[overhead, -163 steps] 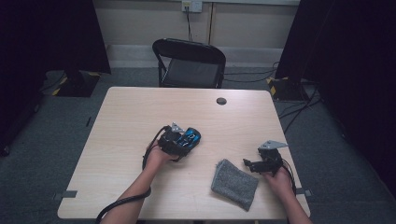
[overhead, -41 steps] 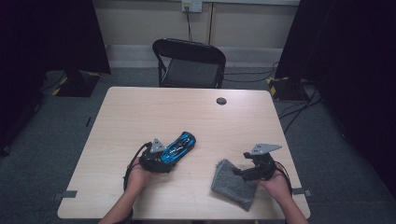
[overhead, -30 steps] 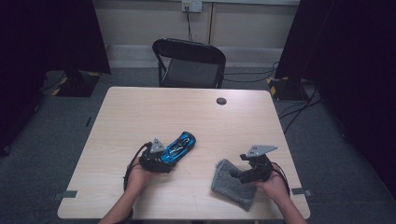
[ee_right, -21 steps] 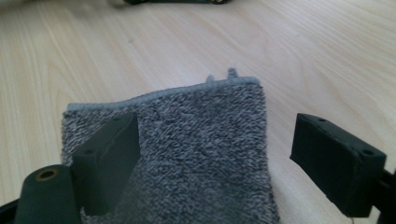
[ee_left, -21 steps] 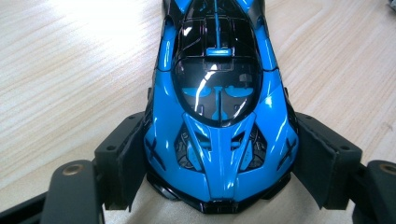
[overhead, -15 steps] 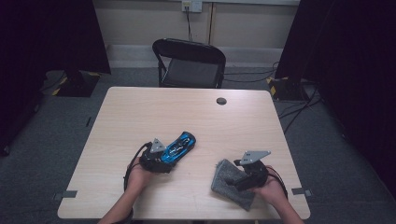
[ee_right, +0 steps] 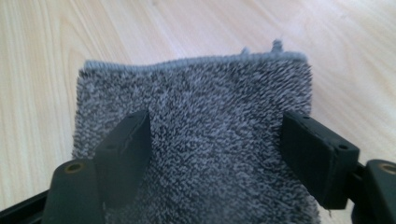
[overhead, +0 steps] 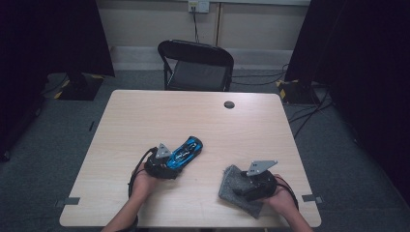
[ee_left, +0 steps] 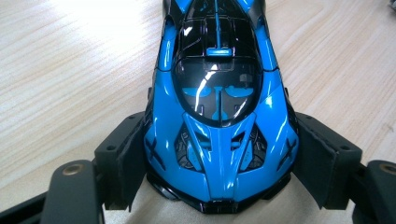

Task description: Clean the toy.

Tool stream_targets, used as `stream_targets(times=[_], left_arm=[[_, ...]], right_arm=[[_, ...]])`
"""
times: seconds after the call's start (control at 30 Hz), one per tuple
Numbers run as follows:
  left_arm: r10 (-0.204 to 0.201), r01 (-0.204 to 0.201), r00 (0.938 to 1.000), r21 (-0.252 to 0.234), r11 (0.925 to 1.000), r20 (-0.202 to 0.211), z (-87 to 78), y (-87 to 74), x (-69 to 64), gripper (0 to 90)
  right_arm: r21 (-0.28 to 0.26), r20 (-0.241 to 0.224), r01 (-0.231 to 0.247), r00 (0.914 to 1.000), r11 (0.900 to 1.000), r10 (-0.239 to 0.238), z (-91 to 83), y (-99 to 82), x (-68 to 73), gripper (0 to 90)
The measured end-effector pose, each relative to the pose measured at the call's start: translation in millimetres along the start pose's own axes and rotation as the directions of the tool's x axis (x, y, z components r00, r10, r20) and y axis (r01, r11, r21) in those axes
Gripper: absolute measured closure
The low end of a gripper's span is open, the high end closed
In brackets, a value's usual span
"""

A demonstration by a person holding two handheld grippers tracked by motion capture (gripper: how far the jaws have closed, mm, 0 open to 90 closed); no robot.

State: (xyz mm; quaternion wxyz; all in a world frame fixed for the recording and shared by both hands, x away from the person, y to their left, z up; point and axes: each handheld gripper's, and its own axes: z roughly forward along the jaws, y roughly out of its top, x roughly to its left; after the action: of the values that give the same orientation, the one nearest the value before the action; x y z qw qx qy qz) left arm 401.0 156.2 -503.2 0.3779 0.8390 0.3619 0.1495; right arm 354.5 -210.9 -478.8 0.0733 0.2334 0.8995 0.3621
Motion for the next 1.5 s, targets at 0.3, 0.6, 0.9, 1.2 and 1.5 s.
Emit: stream_targets(times=[0.3,0.6,0.9,1.2,1.5], left_arm=[[0.000,0.000,1.0000,0.001,1.0000,0.000,0.3,0.3,0.0,25.3],[0.000,0.000,1.0000,0.000,1.0000,0.000,0.3,0.3,0.0,25.4],[0.000,0.000,1.0000,0.000,1.0000,-0.002,0.4,0.3,-0.2,25.3],[0.004,-0.004,1.0000,0.001,1.0000,-0.005,0.2,0.3,-0.1,25.4],[0.004,-0.004,1.0000,0.001,1.0000,-0.006,0.1,0.3,-0.1,25.4]], right_arm=[[0.023,0.047,0.050,0.9976,0.9985,-0.051,7.5,-5.2,3.8,30.5],[-0.002,0.101,0.007,0.9949,1.0000,-0.006,17.1,2.8,-9.0,33.7],[-0.012,0.135,-0.030,0.9904,0.9995,0.031,27.3,14.0,-21.9,28.4],[-0.020,0.090,-0.070,0.9934,0.9974,0.071,15.2,17.5,-13.0,24.9],[-0.054,0.106,-0.045,0.9930,0.9975,0.050,7.2,18.1,-2.9,25.7]])
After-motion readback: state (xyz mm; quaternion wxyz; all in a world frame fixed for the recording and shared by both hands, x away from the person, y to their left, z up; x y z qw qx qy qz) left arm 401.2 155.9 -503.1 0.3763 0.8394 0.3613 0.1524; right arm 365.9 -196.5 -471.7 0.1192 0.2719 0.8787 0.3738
